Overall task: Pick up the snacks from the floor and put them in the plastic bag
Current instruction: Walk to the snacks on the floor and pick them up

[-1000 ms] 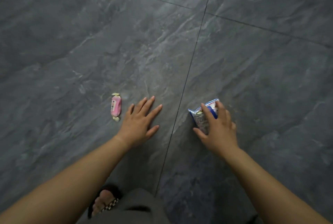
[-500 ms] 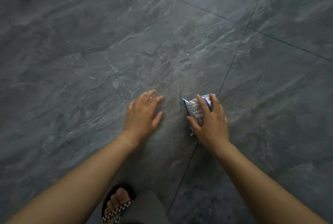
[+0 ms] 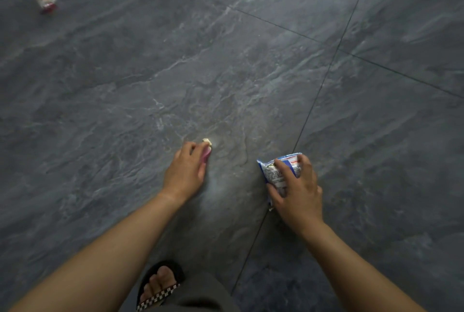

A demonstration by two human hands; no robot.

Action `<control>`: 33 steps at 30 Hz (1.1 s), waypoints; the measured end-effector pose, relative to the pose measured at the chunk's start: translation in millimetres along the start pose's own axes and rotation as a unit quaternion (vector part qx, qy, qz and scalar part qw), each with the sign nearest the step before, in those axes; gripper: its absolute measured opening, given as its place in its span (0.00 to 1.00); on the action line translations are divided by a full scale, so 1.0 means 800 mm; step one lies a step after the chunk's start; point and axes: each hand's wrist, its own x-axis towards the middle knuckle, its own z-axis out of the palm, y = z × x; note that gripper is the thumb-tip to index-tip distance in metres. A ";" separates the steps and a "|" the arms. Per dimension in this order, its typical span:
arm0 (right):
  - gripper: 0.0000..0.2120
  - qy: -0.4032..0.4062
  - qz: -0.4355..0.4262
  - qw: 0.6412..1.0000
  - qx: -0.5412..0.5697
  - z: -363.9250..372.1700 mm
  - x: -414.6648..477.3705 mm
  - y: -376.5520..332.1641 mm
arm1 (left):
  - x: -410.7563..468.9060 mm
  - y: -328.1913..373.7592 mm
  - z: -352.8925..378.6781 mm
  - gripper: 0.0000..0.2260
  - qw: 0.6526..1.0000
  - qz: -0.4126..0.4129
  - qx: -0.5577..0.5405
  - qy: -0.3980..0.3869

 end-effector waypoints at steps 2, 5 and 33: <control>0.24 -0.031 0.009 0.999 0.005 -0.019 -0.004 -0.012 | -0.017 0.007 -0.028 0.21 1.000 0.005 0.010 -0.011; 0.24 -0.058 0.021 0.998 0.014 -0.085 -0.025 -0.051 | -0.059 0.030 -0.110 0.18 1.000 -0.022 0.011 -0.007; 0.24 -0.221 -0.392 0.892 -0.049 -0.637 -0.481 -0.787 | -0.645 0.184 -0.933 0.14 0.865 -0.338 -0.173 0.327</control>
